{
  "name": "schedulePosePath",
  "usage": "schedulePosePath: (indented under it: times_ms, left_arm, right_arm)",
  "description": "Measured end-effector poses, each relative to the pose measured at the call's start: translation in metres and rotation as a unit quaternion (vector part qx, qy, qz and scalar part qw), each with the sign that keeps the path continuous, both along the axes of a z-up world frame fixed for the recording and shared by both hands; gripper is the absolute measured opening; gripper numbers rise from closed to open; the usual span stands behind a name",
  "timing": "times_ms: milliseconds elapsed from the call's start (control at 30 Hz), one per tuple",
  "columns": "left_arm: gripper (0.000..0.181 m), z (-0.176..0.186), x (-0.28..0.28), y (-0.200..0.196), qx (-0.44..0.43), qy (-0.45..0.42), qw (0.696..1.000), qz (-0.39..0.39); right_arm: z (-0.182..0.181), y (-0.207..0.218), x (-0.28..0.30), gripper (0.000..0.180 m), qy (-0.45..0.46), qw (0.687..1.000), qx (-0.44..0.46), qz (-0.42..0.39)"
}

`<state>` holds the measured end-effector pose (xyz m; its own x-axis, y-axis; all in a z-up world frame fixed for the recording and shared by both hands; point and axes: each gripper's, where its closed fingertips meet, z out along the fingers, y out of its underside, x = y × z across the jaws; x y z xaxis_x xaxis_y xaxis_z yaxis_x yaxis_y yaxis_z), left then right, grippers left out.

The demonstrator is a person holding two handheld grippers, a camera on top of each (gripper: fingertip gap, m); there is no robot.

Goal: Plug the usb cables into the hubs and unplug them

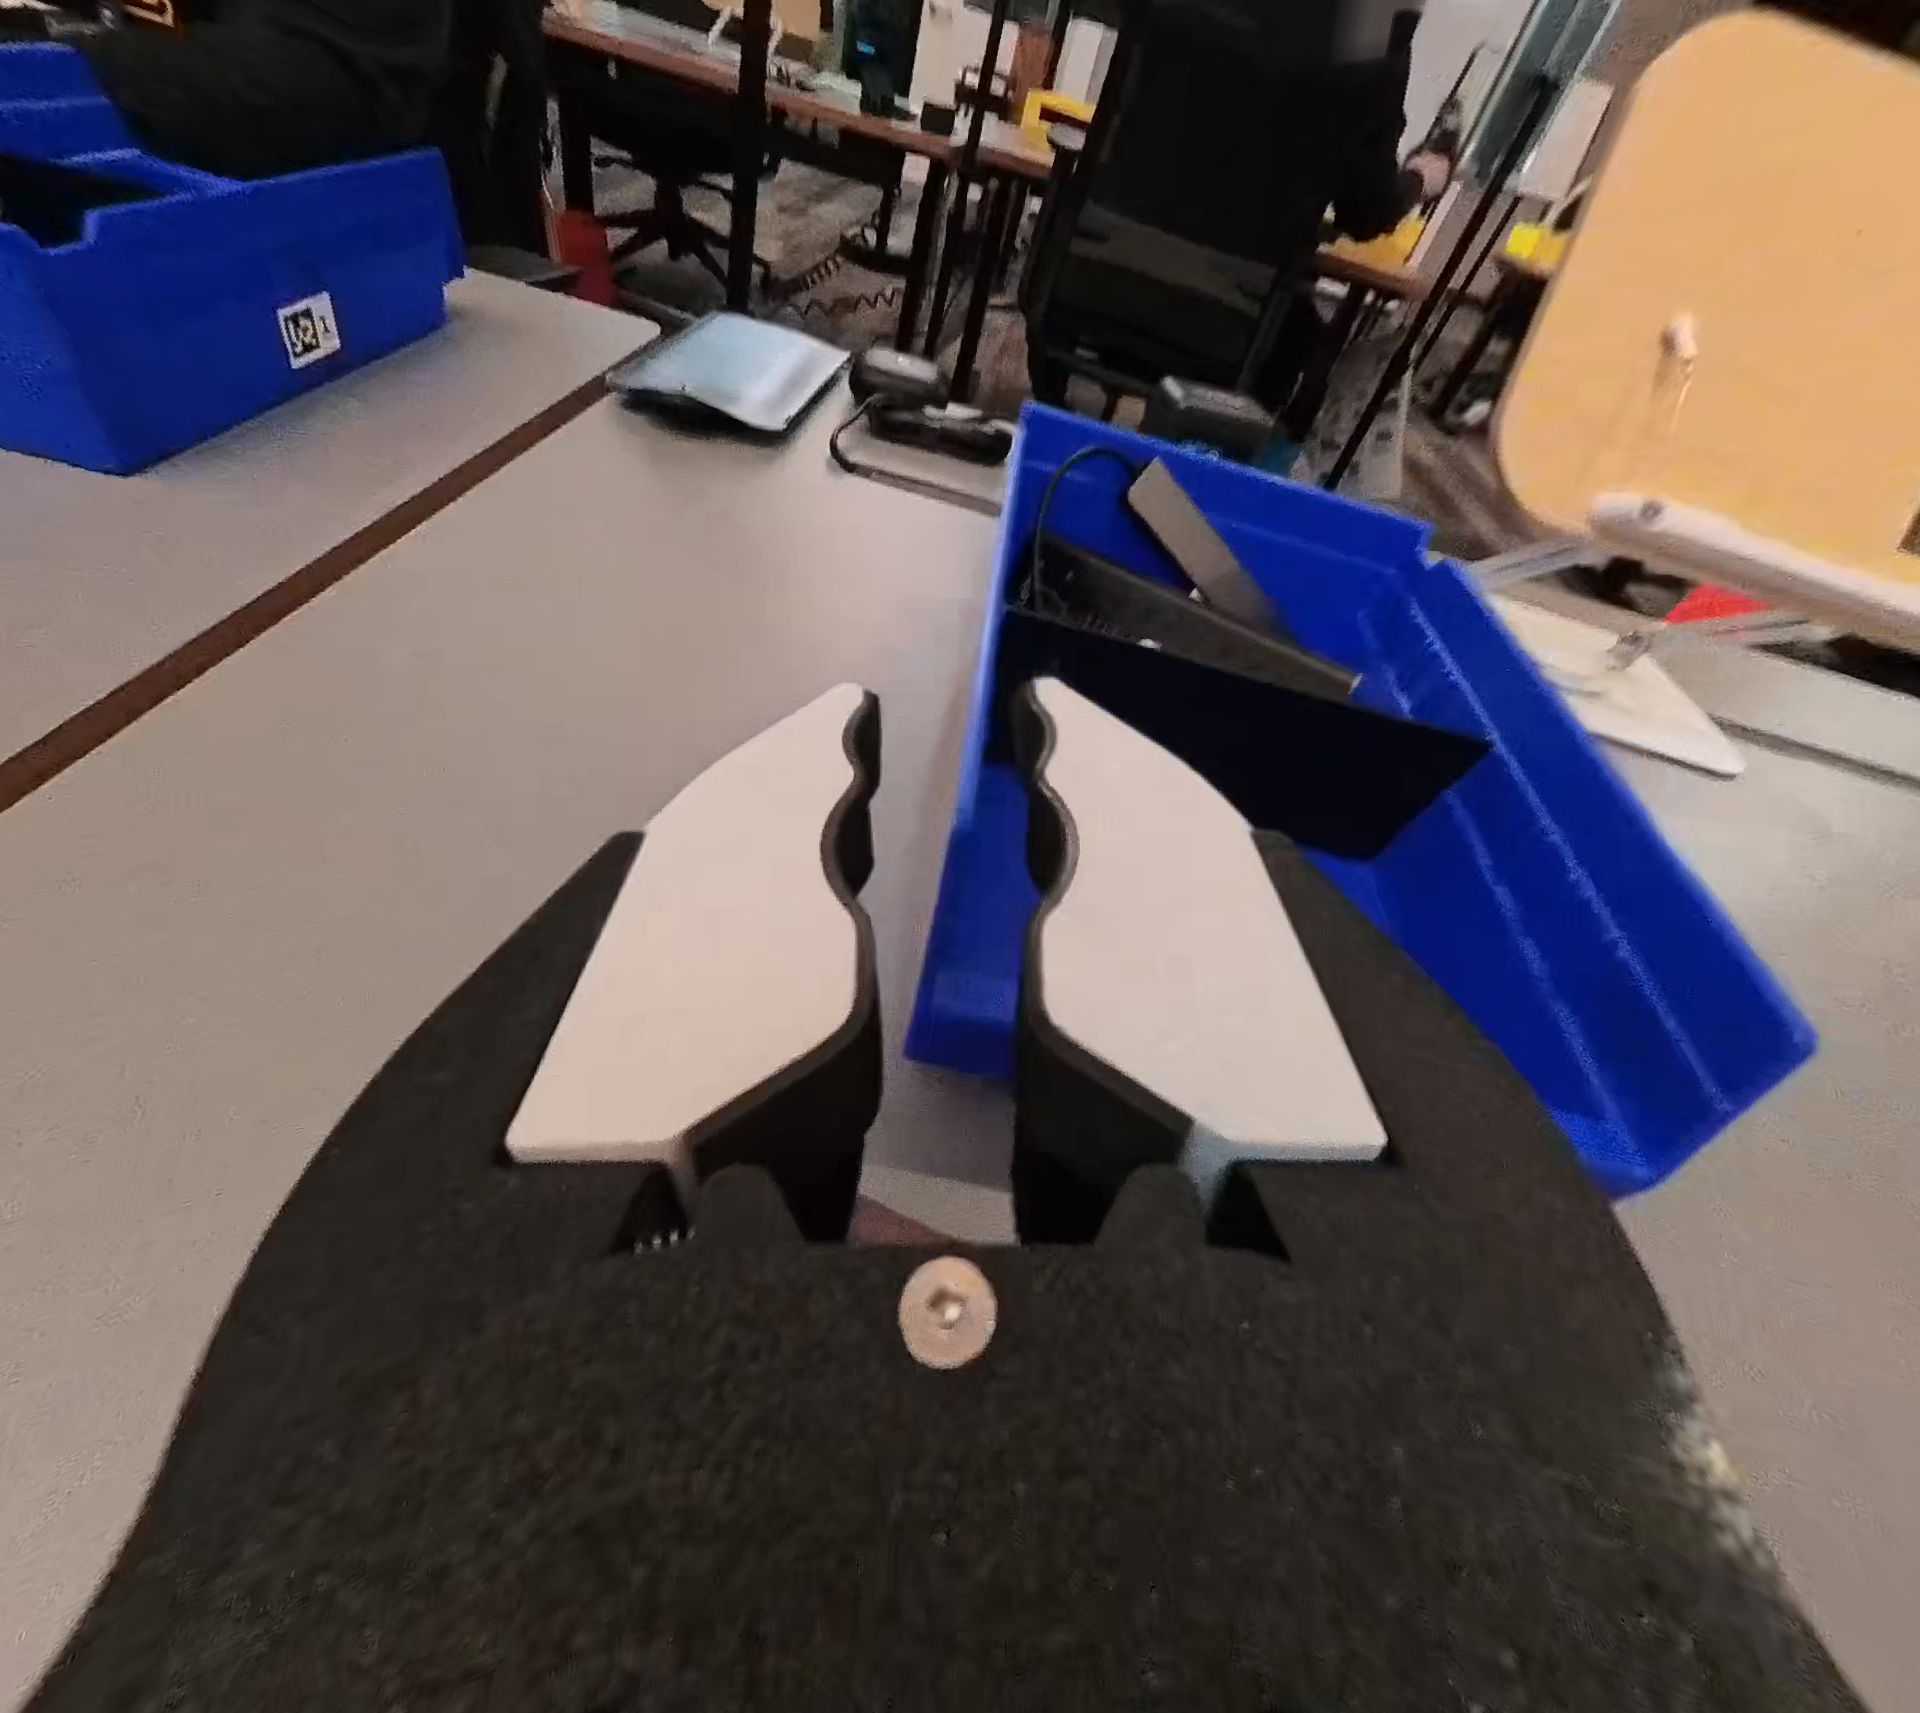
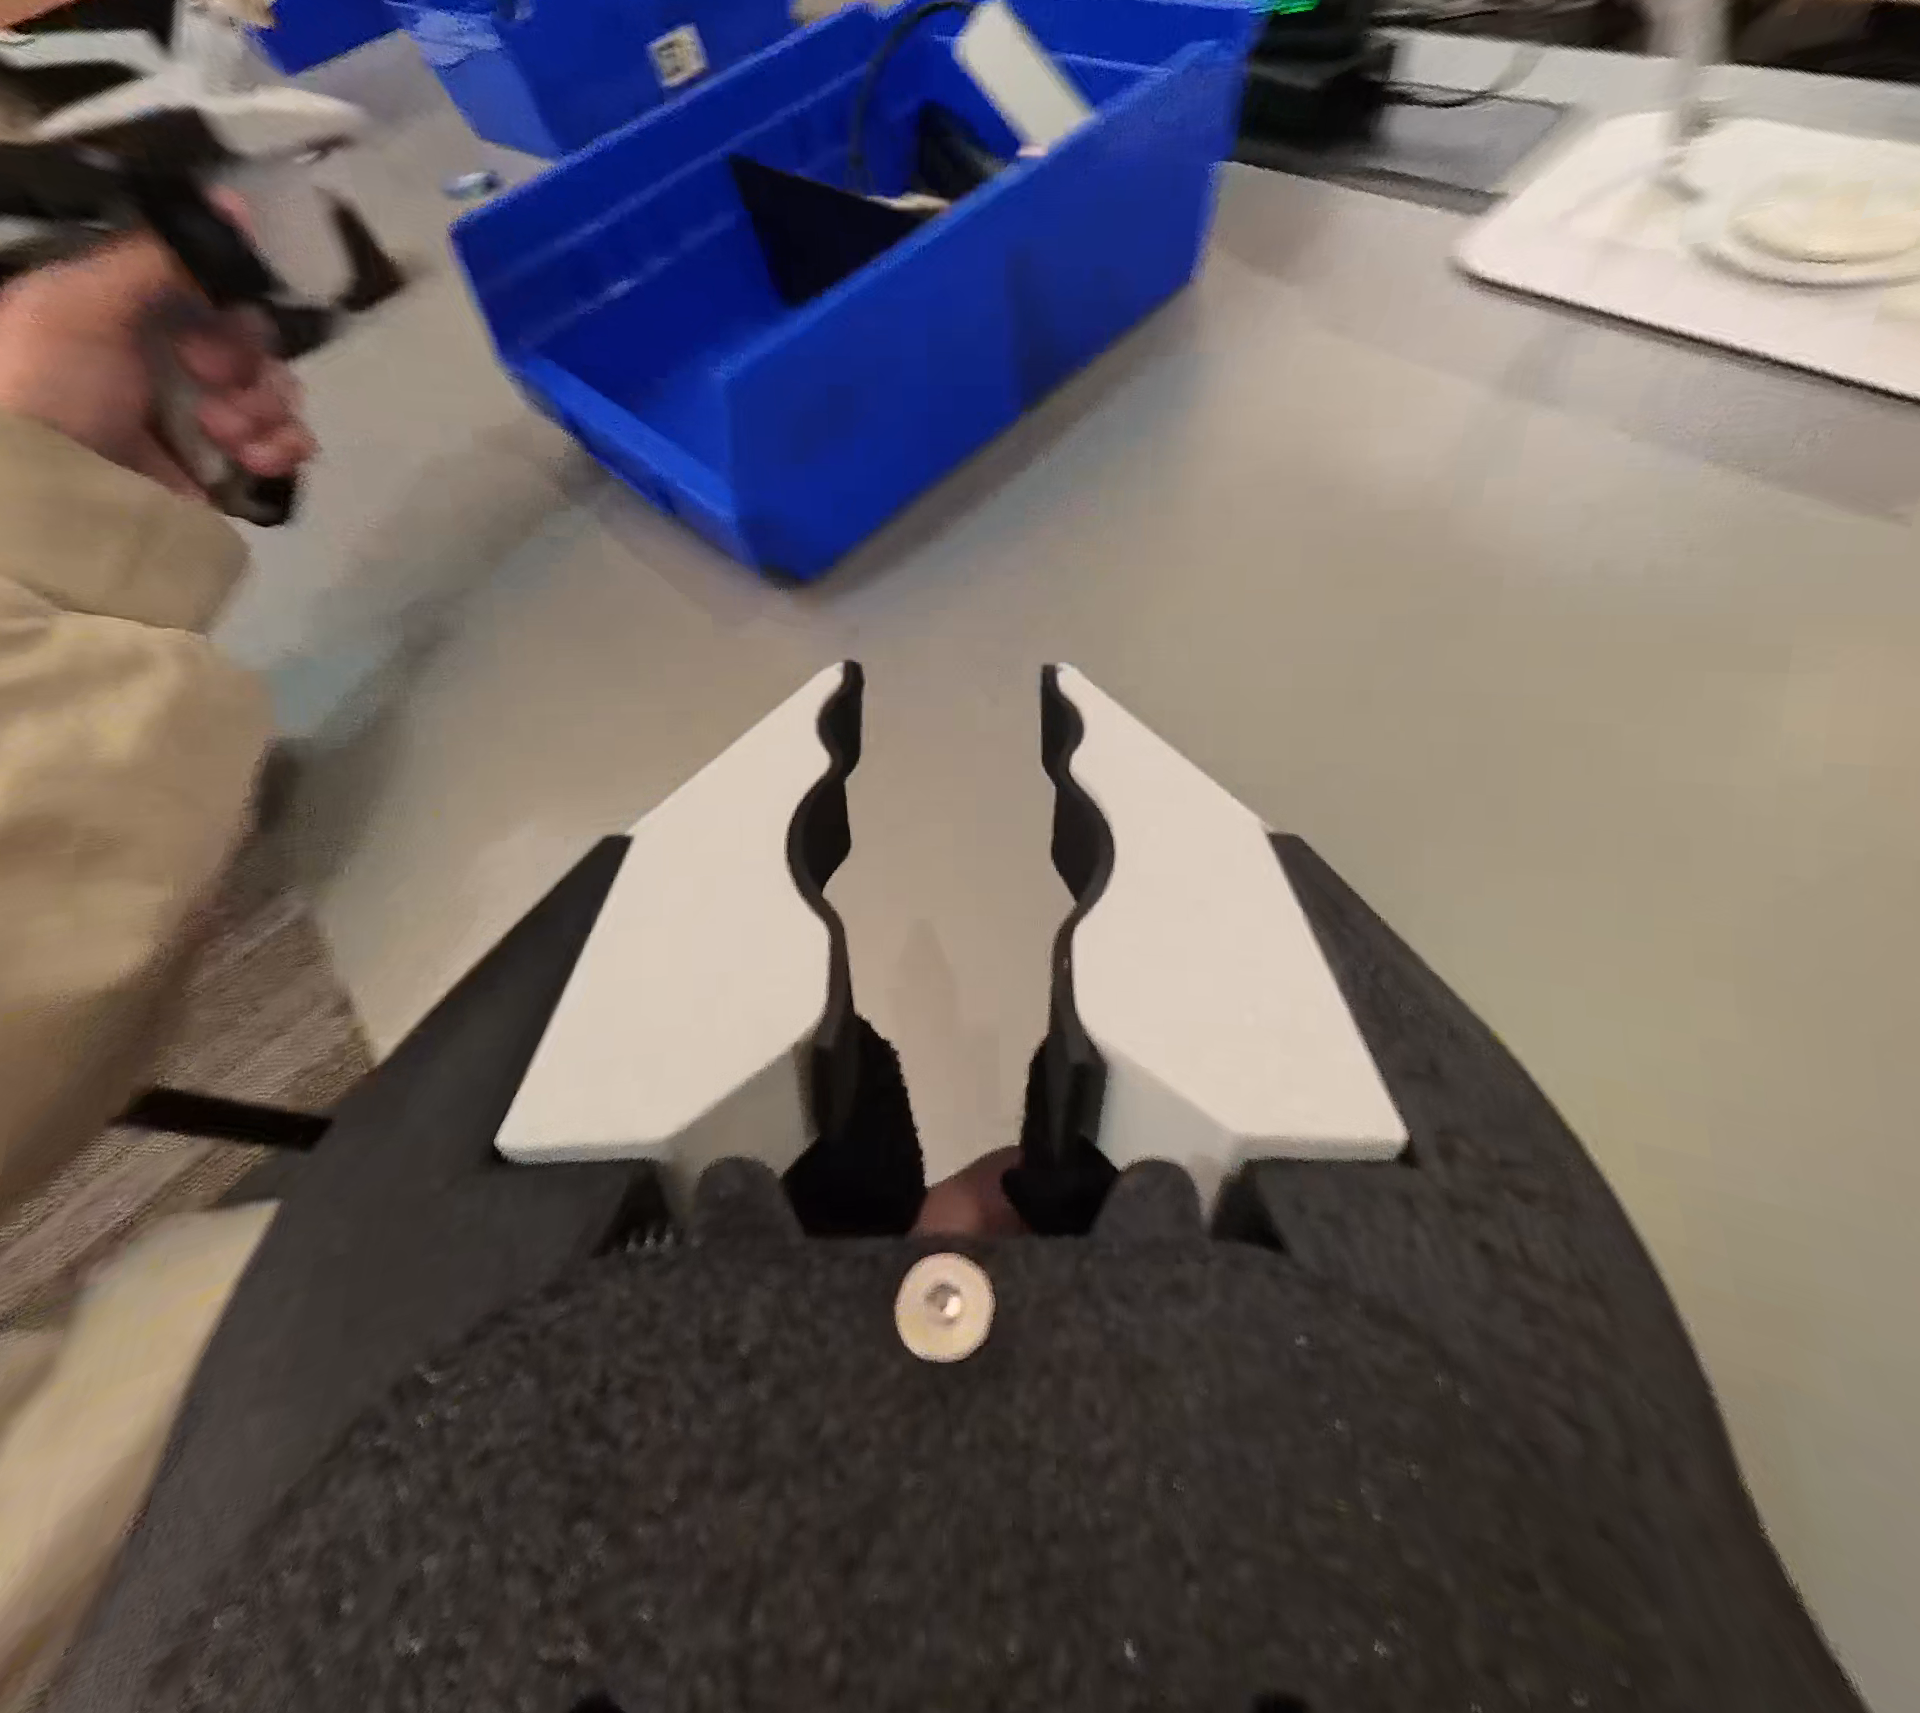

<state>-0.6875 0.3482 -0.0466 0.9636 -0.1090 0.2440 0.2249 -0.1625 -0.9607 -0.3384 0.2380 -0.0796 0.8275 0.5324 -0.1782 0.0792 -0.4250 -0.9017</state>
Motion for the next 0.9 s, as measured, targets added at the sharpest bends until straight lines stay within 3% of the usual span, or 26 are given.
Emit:
schedulePosePath:
  times_ms: [133,267,433,533,667,900]
  left_arm:
    - [0.025,0.01,0.04,-0.012,-0.009,0.004,0.999,-0.038]
    - [0.025,-0.015,0.108,-0.041,-0.07,-0.027,0.99,-0.115]
    - [0.025,-0.071,0.146,-0.083,-0.109,-0.013,0.988,-0.11]
    - [0.025,-0.072,0.15,-0.077,-0.115,0.019,0.986,-0.118]
    - [0.024,-0.063,0.141,-0.06,-0.08,0.082,0.987,-0.109]
    - [0.024,-0.074,0.138,-0.057,-0.105,0.037,0.987,-0.119]
  right_arm:
    - [0.006,-0.009,0.145,0.038,0.04,0.982,0.038,-0.18]
    - [0.015,-0.044,0.264,0.039,0.055,0.948,0.092,-0.298]
    - [-0.037,-0.065,0.362,0.046,-0.024,0.924,0.023,-0.382]
    - [-0.053,-0.066,0.384,0.047,-0.045,0.908,0.007,-0.416]
    - [-0.062,-0.059,0.371,0.049,0.012,0.92,-0.028,-0.392]
    - [-0.072,-0.056,0.362,0.051,0.0,0.924,-0.048,-0.378]
